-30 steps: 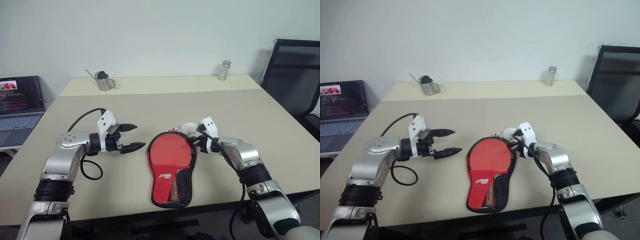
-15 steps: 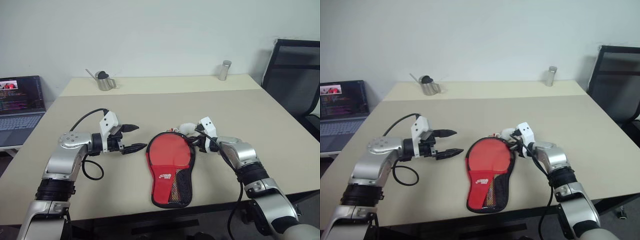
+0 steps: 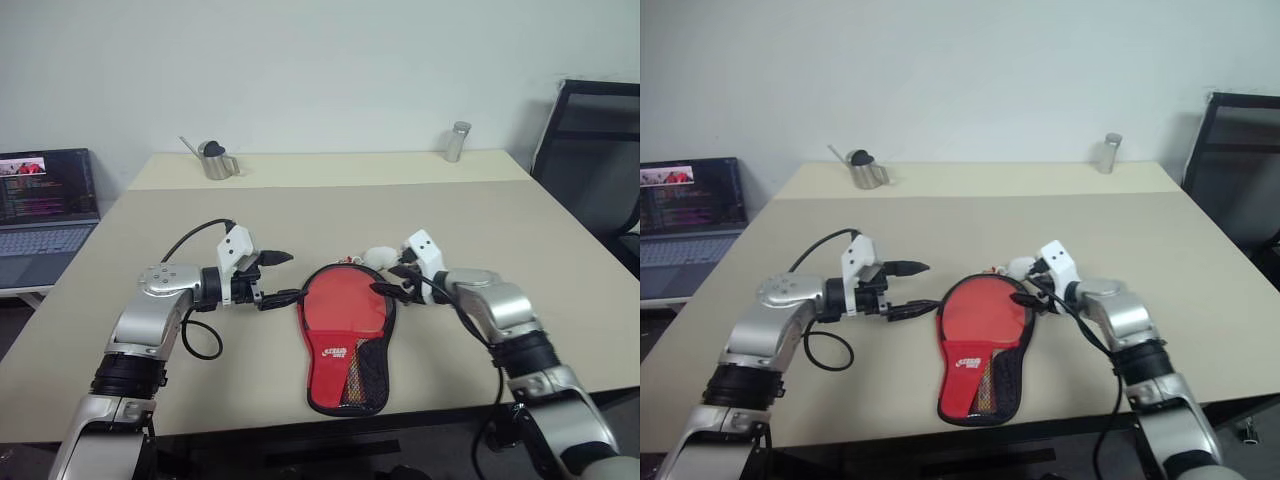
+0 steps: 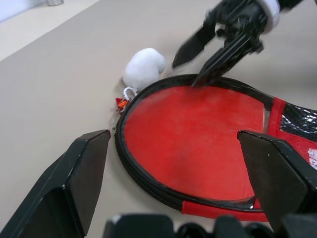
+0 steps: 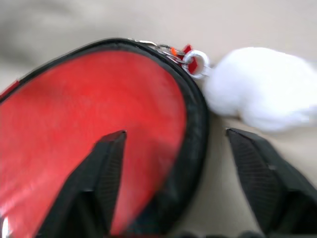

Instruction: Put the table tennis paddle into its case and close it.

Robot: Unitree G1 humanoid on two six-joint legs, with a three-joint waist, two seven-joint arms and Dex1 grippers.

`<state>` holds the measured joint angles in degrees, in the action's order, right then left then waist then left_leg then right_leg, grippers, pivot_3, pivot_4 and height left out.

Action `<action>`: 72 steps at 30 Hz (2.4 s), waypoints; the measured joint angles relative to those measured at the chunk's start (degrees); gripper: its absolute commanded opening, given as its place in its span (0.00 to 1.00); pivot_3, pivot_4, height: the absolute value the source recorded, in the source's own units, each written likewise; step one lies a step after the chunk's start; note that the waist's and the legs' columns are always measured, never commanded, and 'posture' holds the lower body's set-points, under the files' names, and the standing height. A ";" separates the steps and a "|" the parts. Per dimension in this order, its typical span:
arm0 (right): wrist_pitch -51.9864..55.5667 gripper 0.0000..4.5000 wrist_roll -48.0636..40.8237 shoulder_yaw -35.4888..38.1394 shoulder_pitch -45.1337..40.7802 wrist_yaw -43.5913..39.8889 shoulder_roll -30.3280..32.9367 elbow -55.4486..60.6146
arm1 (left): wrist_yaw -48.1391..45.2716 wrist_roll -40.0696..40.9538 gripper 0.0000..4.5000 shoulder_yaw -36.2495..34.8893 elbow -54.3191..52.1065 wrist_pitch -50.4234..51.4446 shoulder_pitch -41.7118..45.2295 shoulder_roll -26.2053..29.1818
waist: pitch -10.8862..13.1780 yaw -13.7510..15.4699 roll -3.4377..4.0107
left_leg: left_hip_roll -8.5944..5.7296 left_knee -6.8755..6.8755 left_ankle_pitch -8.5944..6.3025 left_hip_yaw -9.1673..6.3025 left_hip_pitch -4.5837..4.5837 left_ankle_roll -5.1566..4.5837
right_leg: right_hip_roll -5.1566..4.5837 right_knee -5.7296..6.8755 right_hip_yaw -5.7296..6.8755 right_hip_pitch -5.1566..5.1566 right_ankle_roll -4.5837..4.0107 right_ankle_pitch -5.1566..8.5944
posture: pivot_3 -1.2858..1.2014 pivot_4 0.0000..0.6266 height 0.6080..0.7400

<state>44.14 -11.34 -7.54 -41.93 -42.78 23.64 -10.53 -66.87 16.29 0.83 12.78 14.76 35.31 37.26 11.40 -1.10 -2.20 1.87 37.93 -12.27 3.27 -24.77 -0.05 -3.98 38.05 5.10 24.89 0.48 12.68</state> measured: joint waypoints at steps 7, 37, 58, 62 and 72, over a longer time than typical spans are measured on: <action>7.57 1.00 -5.26 0.81 4.26 -4.01 8.19 16.63 | -0.35 -0.79 1.00 2.98 1.71 -0.26 2.02 -1.97 | 0.00 0.28 0.00 | 0.02 0.01 0.00 -0.01 0.02 0.00 | 0.04 0.02 0.02 -0.01 0.26 0.15 | 0.52 0.24 1.00; -64.72 1.00 39.57 -23.50 -21.93 6.12 2.75 -42.71 | -7.56 -11.15 1.00 12.00 27.89 -16.69 12.12 -14.54 | 0.01 0.76 0.00 | -0.13 0.04 0.01 0.13 0.00 0.01 | 0.20 0.00 -0.03 0.04 -0.02 -0.02 | 0.52 0.24 1.00; -66.86 0.17 48.32 -26.96 -28.07 14.78 -5.31 -58.52 | -7.54 -12.95 1.00 12.48 26.83 -18.06 10.64 -14.89 | -0.01 -0.56 0.02 | -0.03 -0.01 0.02 0.14 0.48 0.02 | 0.20 0.05 -0.15 -0.42 -0.07 -0.04 | 0.52 0.24 1.00; -65.11 0.01 47.98 -25.92 -28.57 14.04 -6.16 -58.63 | -7.53 -13.52 1.00 12.54 28.44 -19.23 11.36 -15.37 | -0.01 -0.55 0.02 | -0.02 -0.01 0.02 0.12 0.48 0.02 | 0.18 0.05 -0.13 -0.45 -0.06 -0.04 | 0.52 0.24 1.00; -64.01 0.01 46.04 -24.04 -28.54 11.54 -5.33 -57.65 | -6.28 -14.79 1.00 12.51 39.39 -24.62 15.67 -19.41 | -0.01 -0.43 0.03 | -0.05 -0.01 0.02 0.10 0.68 0.01 | 0.12 0.01 -0.08 -0.68 0.04 0.02 | 0.52 0.24 1.00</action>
<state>-19.87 34.70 -31.58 -70.47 -31.24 18.31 -68.18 -73.15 1.49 13.33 52.17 -9.86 50.98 17.85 11.38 -1.53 -2.17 1.82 37.93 -12.25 3.36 -24.09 -0.04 -3.86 38.06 5.02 24.21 0.52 12.70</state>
